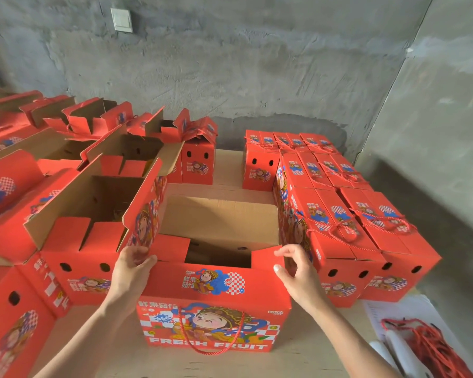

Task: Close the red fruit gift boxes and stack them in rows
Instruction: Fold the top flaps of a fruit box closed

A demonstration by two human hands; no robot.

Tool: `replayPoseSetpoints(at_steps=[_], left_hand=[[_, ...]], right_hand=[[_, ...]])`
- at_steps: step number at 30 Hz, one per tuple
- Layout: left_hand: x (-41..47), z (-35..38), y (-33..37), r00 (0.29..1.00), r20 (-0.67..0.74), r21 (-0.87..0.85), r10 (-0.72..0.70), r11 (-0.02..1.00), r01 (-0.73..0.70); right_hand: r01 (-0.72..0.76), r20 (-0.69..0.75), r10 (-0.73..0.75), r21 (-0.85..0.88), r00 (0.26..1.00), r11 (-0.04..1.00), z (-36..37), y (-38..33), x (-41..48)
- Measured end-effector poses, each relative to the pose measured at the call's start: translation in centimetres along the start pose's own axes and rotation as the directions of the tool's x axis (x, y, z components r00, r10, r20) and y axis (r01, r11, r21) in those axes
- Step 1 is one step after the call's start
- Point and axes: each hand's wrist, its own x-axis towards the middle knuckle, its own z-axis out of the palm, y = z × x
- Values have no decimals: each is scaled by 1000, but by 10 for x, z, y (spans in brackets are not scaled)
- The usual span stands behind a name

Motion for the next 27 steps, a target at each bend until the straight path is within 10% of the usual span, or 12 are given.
replayPoseSetpoints(at_steps=[8,22,27], left_hand=[[2,4,7,987,140,72,-76,995,66],[-4,-1,4,900,240,363,365,826,-431],[-11,-8,6,893,385,421,234,816,-396]], right_hand=[[-445,436,297,289,850,848,-8,1,26],[-286,365,159,325,917,901,-9,13,15],[-214,519,92,182,850,960,-17,4,19]])
